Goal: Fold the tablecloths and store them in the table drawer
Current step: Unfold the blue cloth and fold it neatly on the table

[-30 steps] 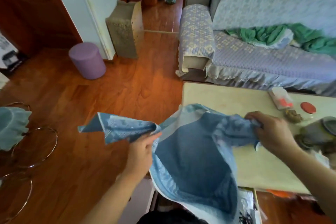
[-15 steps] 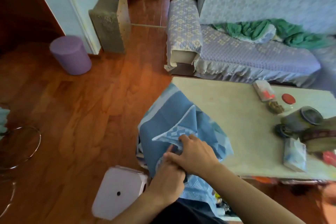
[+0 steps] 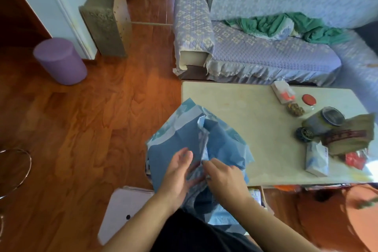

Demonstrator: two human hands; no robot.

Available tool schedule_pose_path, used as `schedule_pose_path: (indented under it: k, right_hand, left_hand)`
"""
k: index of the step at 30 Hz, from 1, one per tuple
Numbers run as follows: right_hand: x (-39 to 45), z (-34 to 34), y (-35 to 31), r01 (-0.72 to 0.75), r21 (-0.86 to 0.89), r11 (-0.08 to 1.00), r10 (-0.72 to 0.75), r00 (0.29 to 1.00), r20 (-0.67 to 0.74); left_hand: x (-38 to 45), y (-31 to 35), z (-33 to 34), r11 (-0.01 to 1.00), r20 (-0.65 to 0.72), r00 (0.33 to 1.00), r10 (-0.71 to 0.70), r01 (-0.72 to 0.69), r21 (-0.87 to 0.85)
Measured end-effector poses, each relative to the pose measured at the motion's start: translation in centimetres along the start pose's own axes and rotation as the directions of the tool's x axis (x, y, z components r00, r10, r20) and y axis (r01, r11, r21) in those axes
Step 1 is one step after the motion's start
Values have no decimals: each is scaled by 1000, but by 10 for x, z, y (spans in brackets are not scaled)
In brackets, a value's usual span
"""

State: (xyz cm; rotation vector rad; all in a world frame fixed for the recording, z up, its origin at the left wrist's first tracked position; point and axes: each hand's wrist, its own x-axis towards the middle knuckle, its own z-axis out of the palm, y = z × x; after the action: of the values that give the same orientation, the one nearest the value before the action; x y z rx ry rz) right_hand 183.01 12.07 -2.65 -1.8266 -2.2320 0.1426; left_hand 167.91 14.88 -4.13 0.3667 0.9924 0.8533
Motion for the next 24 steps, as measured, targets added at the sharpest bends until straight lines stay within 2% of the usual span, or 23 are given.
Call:
schedule_pose_path:
  k: [2,4,6,8,12,15,17,21,24]
  right_hand:
    - [-7,7,-14,131,-22,991,-131,991,-22]
    - [-7,16,-20,148,-11,989,-148,988,-38]
    - [-3,18,-20,122,-8,992,-122,992,-44]
    - [-1,19,-21,135,-9,991,-136,990,-32]
    - [-8,27,-29,159,-6,987,-159,987,22]
    - [-10,35,-29,146,15,989,-146,989,34]
    - [-9,36,-28,148,34,988,-149,989,20]
    - [-8,33,-34,114,47,992,-112,992,-53]
    - [-8,32,-37,87,70,994,-81,993,-83]
  left_hand:
    - [5,6,11,986,-50,998,32,-24,164]
    - [14,1,13,944,-215,967,139,-64,322]
    - [17,-2,6,962,-411,891,195,-92,257]
    - [18,-3,-5,988,-531,834,148,-104,114]
    - [7,1,-13,998,-506,862,29,-53,-34]
    - [3,5,-15,999,-469,883,0,-17,-31]
    - [4,5,-19,999,-456,890,19,2,45]
    - [6,5,-24,949,-435,890,134,10,315]
    - [9,3,-27,903,-392,909,145,40,427]
